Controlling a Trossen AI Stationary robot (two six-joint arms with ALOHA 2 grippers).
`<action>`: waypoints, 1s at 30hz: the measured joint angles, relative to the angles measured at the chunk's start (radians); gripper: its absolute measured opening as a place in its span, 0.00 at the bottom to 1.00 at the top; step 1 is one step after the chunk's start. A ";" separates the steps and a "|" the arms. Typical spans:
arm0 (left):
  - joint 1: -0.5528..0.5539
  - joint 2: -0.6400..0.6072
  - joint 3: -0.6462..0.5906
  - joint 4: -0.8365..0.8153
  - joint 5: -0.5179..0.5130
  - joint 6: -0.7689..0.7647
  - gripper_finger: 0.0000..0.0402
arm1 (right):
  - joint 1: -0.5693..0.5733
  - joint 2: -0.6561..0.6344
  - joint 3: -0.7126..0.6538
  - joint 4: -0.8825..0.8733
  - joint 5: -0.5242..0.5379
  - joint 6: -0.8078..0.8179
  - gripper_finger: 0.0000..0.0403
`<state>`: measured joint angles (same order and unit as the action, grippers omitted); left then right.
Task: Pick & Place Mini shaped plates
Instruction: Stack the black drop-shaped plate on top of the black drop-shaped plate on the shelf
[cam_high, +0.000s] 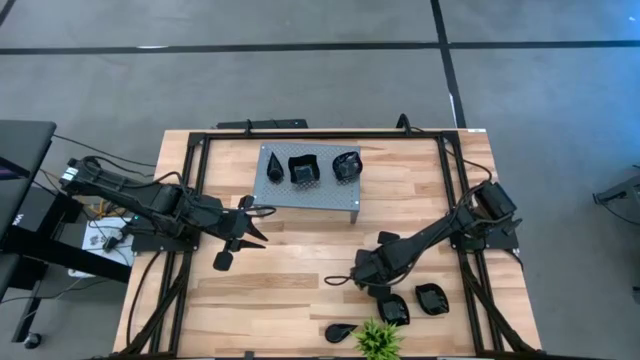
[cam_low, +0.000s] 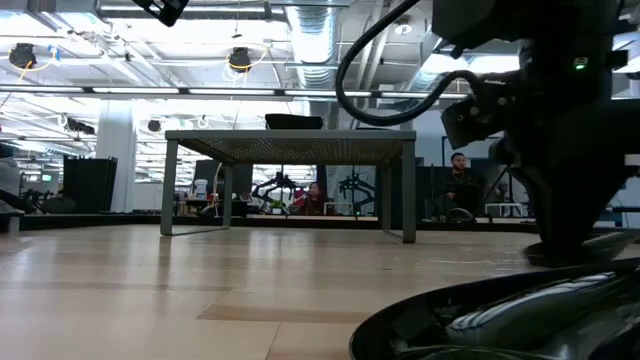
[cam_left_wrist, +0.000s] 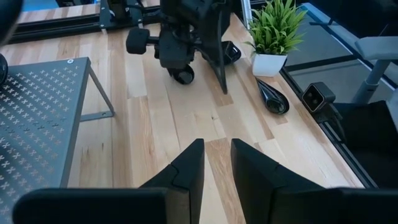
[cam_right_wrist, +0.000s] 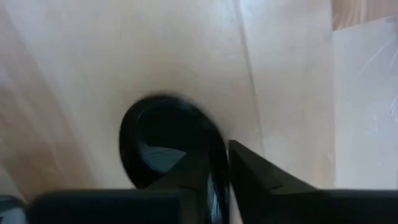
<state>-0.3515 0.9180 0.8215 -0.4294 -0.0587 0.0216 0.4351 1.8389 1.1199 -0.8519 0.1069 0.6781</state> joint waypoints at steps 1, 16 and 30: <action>0.000 0.000 0.000 0.000 0.000 0.000 0.20 | -0.004 -0.001 0.000 0.002 -0.003 0.000 0.08; 0.000 -0.035 0.000 -0.003 -0.070 0.005 0.20 | -0.069 -0.002 0.258 -0.045 -0.025 -0.221 0.02; -0.041 0.253 0.000 0.007 0.183 0.224 0.20 | -0.269 0.020 0.349 0.386 -0.029 -0.378 0.01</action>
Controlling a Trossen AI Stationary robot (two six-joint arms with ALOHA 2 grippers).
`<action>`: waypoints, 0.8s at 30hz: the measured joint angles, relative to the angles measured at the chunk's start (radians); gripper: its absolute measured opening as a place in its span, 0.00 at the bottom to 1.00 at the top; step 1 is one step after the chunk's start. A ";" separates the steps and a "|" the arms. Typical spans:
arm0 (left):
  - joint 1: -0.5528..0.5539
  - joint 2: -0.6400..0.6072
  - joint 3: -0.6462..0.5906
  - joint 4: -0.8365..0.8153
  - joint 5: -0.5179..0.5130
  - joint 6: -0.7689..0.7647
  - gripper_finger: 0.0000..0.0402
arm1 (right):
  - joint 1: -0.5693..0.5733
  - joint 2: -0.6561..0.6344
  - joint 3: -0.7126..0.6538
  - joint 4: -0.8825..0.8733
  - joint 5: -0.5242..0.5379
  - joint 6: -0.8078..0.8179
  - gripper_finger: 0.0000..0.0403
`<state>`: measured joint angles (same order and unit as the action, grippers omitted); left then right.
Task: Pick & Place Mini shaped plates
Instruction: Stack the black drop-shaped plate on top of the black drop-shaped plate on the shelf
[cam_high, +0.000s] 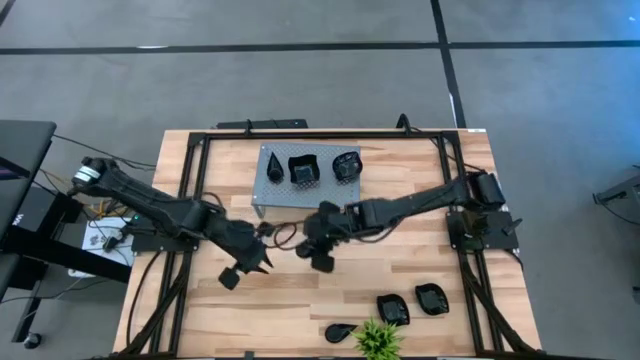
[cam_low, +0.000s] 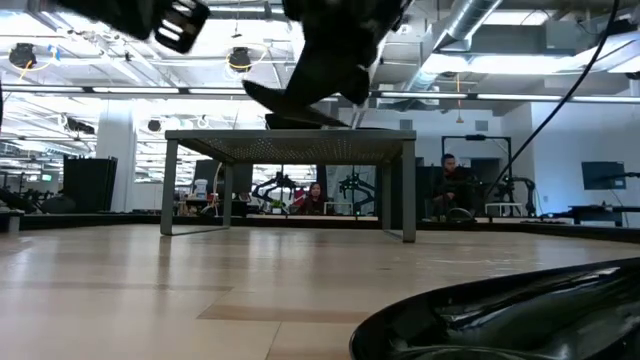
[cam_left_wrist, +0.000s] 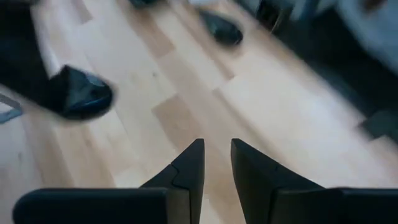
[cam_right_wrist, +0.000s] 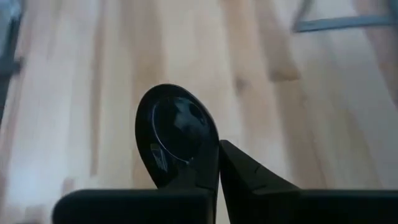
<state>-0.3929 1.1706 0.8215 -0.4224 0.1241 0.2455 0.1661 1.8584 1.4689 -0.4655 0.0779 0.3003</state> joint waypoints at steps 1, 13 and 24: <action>-0.008 0.026 0.000 0.008 -0.028 0.021 0.20 | -0.015 0.006 0.001 0.008 0.000 0.033 0.01; -0.027 0.281 0.000 0.270 -0.304 0.278 0.20 | -0.062 0.011 -0.010 -0.044 -0.089 0.368 0.00; -0.055 0.331 -0.001 0.367 -0.461 0.349 0.20 | 0.033 0.011 -0.017 -0.122 -0.052 0.473 0.00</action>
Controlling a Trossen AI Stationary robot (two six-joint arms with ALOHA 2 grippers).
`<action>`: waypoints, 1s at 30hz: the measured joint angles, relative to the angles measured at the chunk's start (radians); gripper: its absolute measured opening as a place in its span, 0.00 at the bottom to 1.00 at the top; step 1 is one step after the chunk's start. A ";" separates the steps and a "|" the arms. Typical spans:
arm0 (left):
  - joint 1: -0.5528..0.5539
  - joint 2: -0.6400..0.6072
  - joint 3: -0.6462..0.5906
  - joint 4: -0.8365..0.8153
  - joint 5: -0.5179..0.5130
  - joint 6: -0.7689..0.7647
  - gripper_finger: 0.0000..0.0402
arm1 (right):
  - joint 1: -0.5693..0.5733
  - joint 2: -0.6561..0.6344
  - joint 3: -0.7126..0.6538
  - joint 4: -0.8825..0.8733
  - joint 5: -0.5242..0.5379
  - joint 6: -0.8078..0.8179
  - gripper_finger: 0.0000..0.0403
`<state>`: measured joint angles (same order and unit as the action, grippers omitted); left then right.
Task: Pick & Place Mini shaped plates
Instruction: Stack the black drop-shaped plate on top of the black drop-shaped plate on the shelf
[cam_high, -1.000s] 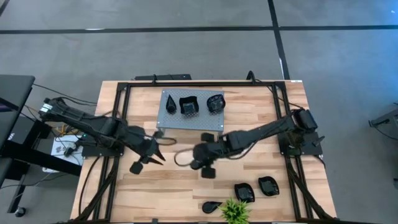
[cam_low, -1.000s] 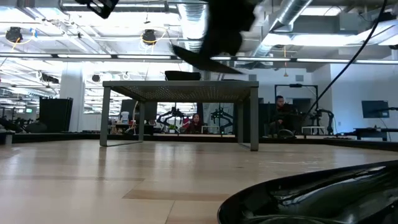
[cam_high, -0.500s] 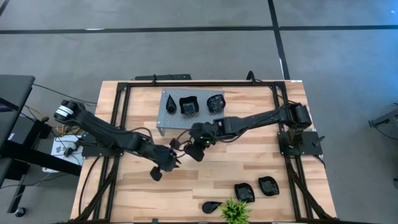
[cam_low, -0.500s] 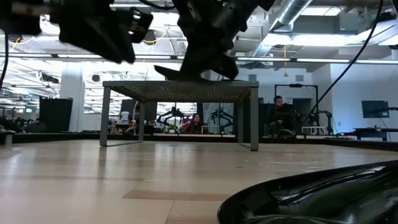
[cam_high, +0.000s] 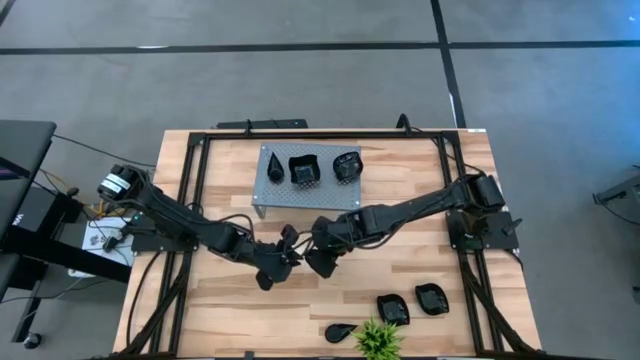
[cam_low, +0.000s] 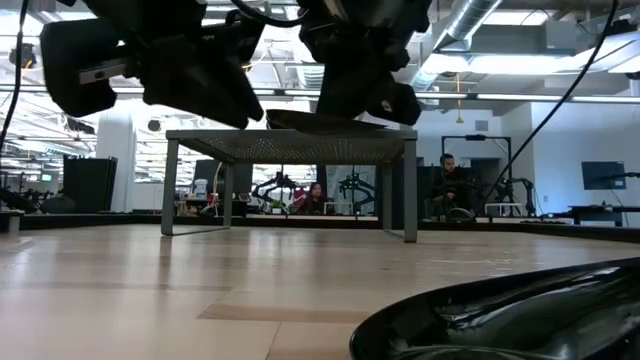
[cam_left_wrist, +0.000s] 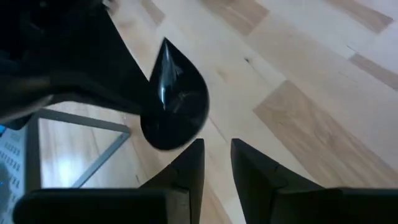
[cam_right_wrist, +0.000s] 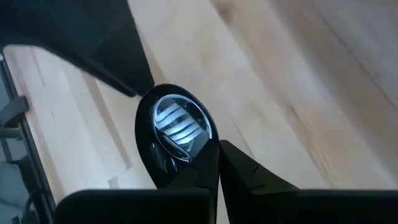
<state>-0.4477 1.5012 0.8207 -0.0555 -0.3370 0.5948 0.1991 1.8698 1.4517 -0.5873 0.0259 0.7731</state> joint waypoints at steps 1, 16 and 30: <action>-0.007 -0.002 0.000 -0.003 0.001 0.003 0.20 | 0.004 0.000 0.000 -0.002 -0.001 0.000 0.00; -0.022 -0.006 0.000 0.076 0.005 0.283 0.04 | -0.019 0.000 0.006 0.005 -0.052 -0.005 0.00; 0.013 -0.005 0.000 0.077 0.029 0.298 0.23 | -0.031 0.000 0.007 0.027 -0.052 -0.005 0.00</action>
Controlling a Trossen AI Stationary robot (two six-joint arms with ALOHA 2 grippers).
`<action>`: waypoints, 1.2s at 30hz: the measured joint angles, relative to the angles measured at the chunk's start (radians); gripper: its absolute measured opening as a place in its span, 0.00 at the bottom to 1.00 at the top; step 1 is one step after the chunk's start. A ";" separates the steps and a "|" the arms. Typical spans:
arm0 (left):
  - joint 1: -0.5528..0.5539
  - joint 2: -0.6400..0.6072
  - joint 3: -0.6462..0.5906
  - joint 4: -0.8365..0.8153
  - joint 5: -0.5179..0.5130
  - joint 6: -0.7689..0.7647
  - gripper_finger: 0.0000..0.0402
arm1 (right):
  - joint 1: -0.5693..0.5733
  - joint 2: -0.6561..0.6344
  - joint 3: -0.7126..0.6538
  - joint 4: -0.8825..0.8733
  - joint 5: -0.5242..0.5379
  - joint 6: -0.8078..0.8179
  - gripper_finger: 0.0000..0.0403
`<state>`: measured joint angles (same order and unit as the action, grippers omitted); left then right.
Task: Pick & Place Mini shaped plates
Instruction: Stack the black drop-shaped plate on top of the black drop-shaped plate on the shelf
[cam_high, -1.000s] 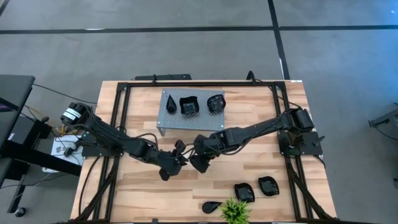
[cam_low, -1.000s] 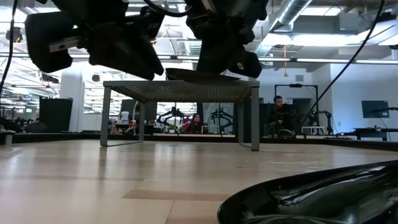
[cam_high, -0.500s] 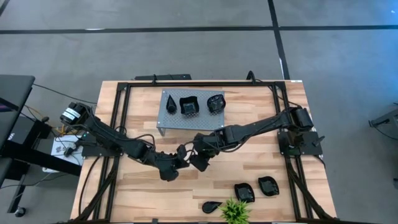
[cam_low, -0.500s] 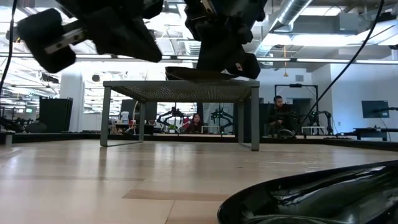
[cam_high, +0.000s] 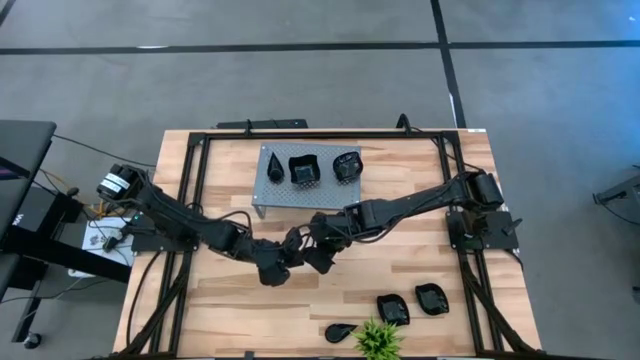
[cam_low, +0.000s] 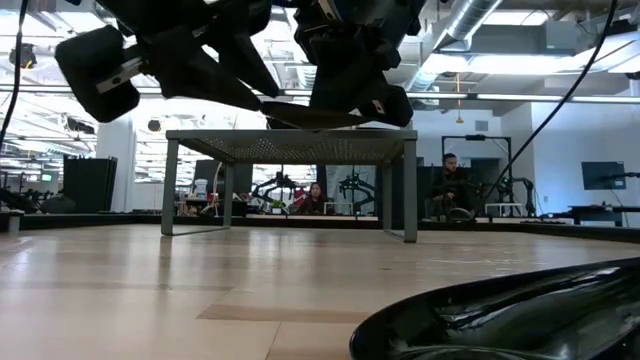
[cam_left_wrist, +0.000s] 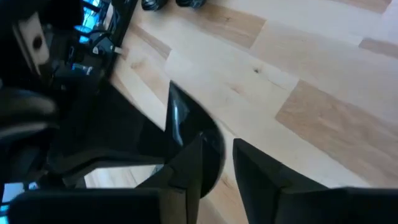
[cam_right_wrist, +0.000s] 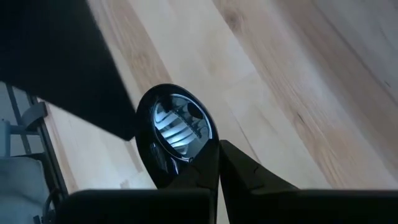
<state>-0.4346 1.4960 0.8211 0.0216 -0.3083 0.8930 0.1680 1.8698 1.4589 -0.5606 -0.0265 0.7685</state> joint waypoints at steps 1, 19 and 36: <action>0.005 0.000 0.000 -0.001 0.000 -0.003 0.23 | 0.000 0.000 0.001 0.001 0.000 0.000 0.00; 0.010 0.000 0.000 -0.005 0.032 -0.001 0.02 | -0.021 0.000 0.002 0.027 -0.003 -0.054 0.10; 0.009 0.000 0.002 -0.014 0.083 -0.113 0.02 | -0.083 0.000 0.114 -0.092 -0.077 -0.185 0.22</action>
<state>-0.4257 1.4963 0.8230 0.0071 -0.2249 0.7801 0.0851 1.8702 1.5734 -0.6527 -0.1036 0.5838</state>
